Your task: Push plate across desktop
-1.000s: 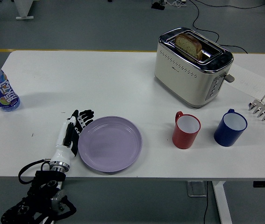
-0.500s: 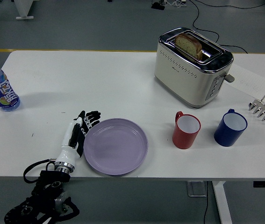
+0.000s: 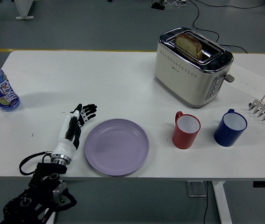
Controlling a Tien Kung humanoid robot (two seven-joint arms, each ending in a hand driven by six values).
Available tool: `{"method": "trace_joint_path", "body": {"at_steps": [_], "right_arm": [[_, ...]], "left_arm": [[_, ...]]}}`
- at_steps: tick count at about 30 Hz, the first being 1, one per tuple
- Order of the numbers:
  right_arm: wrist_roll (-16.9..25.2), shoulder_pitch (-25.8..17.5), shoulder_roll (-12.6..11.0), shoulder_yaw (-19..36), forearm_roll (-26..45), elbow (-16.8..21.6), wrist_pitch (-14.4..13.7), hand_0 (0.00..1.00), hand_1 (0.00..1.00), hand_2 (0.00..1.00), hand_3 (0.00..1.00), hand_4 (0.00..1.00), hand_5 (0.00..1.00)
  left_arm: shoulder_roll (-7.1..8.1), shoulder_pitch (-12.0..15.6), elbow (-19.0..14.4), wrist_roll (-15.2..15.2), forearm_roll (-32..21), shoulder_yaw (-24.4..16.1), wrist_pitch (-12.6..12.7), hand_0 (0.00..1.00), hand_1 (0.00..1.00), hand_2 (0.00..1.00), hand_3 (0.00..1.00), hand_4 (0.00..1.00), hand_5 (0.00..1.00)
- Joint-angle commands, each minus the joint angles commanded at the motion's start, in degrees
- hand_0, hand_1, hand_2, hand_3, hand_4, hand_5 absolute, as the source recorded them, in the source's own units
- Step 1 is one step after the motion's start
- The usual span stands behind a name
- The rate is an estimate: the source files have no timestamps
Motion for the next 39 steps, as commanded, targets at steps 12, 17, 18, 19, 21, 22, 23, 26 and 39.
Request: {"method": "trace_joint_path", "body": {"at_steps": [12,17,18,19,21,22,23,26,39], "right_arm": [[0.27,0.00,0.00,-0.22,0.87,-0.33,0.28,0.617,0.528,0.651,0.654,0.414,0.751],[0.50,-0.19,0.00,-0.28,1.44,-0.40,0.31,0.617,0.528,0.651,0.654,0.414,0.751],[0.58,-0.24,0.00,-0.33,1.61,-0.41,0.33,0.616,0.528,0.649,0.652,0.414,0.751],[0.64,-0.27,0.00,-0.37,1.76,-0.43,0.34,0.616,0.528,0.649,0.652,0.414,0.751],[0.77,-0.36,0.00,-0.44,2.04,-0.45,0.37,0.616,0.528,0.649,0.652,0.414,0.751],[0.81,-0.41,0.00,-0.45,2.12,-0.45,0.38,0.616,0.528,0.649,0.652,0.414,0.751],[0.83,-0.42,0.00,-0.46,2.16,-0.46,0.38,0.616,0.528,0.649,0.652,0.414,0.751],[0.71,-0.68,0.00,0.03,1.59,-0.66,0.26,0.618,0.528,0.648,0.651,0.414,0.751],[1.10,-1.33,0.00,-0.17,2.54,-0.69,0.24,0.617,0.527,0.646,0.647,0.412,0.753]], "left_arm": [[4.50,1.43,-6.28,6.41,2.71,-10.48,-4.42,0.717,0.679,0.641,0.608,0.465,0.998],[8.41,4.55,-11.03,10.55,3.84,-15.68,-6.51,0.717,0.679,0.641,0.608,0.465,0.998],[9.16,5.40,-12.18,11.70,3.46,-16.88,-6.97,0.650,0.662,0.638,0.610,0.467,0.998],[9.68,6.08,-13.22,12.88,3.00,-18.07,-7.31,0.650,0.662,0.638,0.610,0.467,0.998],[10.46,7.30,-14.78,15.21,0.94,-20.50,-8.16,0.650,0.662,0.638,0.610,0.467,0.998],[10.69,7.69,-15.23,16.36,-0.41,-21.64,-8.49,0.650,0.662,0.638,0.610,0.467,0.998],[10.78,7.85,-15.40,16.93,-1.15,-22.20,-8.62,0.650,0.662,0.638,0.610,0.467,0.998],[11.90,8.67,-15.26,21.67,-7.61,-26.71,-11.44,0.621,0.661,0.637,0.614,0.474,0.998],[14.62,8.95,-10.45,35.34,-31.11,-34.26,-19.53,0.606,0.667,0.653,0.644,0.500,0.998]]}}
